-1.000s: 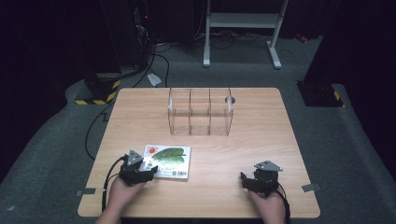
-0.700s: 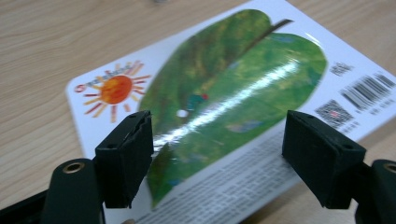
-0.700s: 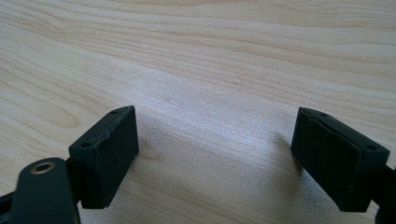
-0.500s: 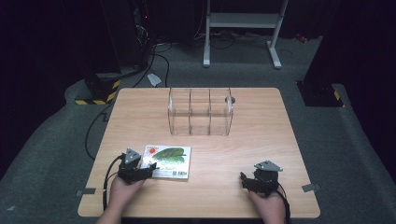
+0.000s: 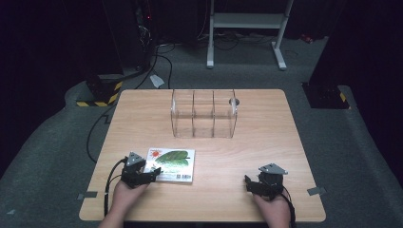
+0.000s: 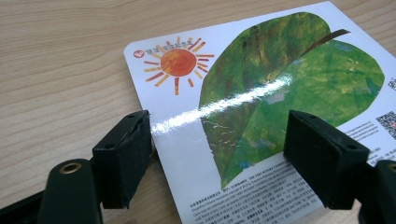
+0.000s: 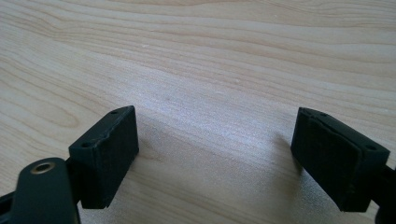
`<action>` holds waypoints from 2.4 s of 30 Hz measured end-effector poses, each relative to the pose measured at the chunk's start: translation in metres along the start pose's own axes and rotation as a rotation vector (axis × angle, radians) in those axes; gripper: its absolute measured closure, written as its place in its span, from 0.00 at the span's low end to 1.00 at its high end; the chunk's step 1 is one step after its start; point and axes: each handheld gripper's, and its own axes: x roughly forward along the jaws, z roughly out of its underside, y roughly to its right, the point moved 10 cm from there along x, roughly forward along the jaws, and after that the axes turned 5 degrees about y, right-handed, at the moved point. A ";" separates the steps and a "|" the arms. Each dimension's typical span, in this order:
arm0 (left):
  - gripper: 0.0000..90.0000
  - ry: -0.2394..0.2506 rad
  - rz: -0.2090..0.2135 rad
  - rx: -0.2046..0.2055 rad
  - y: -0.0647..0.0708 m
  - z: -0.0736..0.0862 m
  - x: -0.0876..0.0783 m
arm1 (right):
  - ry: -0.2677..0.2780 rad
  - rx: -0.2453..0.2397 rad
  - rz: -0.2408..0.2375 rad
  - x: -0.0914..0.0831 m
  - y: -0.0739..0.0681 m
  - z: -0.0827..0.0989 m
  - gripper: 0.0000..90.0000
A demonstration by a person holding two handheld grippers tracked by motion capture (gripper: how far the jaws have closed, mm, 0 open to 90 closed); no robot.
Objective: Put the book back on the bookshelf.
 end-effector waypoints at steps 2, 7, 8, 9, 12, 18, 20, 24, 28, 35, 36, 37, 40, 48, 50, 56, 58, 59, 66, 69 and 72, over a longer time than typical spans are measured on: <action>0.26 -0.002 0.010 0.011 0.005 0.000 0.001 | 0.000 0.000 0.000 0.000 0.000 0.000 0.16; 0.26 -0.009 0.030 0.040 0.018 -0.001 0.003 | 0.000 0.000 0.000 0.000 0.000 0.000 0.16; 0.26 -0.012 0.043 0.054 0.025 -0.001 0.004 | 0.000 0.000 0.000 0.000 0.000 0.000 0.16; 0.26 -0.017 0.050 0.063 0.029 0.000 0.004 | 0.000 0.000 0.000 0.000 0.000 0.000 0.16; 0.26 -0.021 0.072 0.085 0.040 -0.001 0.006 | 0.000 0.000 0.000 0.000 0.000 0.000 0.16; 0.27 -0.029 0.121 0.127 0.064 0.000 0.009 | 0.000 0.000 0.000 0.000 0.000 0.000 0.16; 0.27 -0.031 0.134 0.146 0.071 0.000 0.010 | 0.000 0.000 0.000 0.000 0.000 0.000 0.16; 0.27 -0.032 0.151 0.170 0.082 0.000 0.011 | 0.000 0.000 0.000 0.000 0.000 0.000 0.16; 0.27 -0.034 0.172 0.180 0.089 0.001 0.011 | 0.000 0.000 0.000 0.000 0.000 0.000 0.16; 0.28 -0.042 0.202 0.192 0.101 0.004 0.010 | 0.000 -0.001 0.000 0.000 0.000 0.000 0.16; 0.28 -0.039 0.210 0.195 0.103 0.004 0.010 | 0.000 -0.008 -0.005 0.000 -0.001 0.000 0.16; 0.28 -0.039 0.216 0.192 0.106 0.004 0.010 | -0.001 -0.013 -0.009 0.000 -0.001 0.000 0.16; 0.28 -0.038 0.217 0.208 0.108 0.004 0.011 | -0.003 -0.027 -0.023 0.000 -0.004 0.000 0.15; 0.29 -0.020 0.197 0.166 0.103 0.002 0.011 | 0.043 -0.012 -0.081 -0.013 -0.021 -0.014 0.20; 0.29 -0.019 0.189 0.150 0.103 0.001 0.011 | 0.055 -0.019 -0.091 -0.016 -0.027 -0.017 0.20; 0.27 -0.007 0.155 0.051 0.103 0.004 0.017 | 0.081 0.005 -0.203 -0.016 -0.077 -0.038 0.23; 0.27 -0.001 0.161 0.050 0.103 0.004 0.017 | 0.080 -0.001 -0.217 -0.014 -0.089 -0.033 0.23; 0.27 -0.001 0.161 0.050 0.103 0.004 0.017 | 0.084 0.003 -0.218 -0.013 -0.093 -0.030 0.25; 0.24 -0.010 0.177 0.048 0.111 0.004 0.018 | 0.012 -0.014 -0.250 -0.001 -0.114 -0.014 0.25; 0.25 -0.009 0.202 0.047 0.118 0.004 0.019 | 0.008 -0.008 -0.248 -0.001 -0.113 -0.013 0.24; 0.26 -0.008 0.229 0.053 0.128 0.003 0.021 | -0.005 0.015 -0.262 -0.001 -0.112 -0.010 0.24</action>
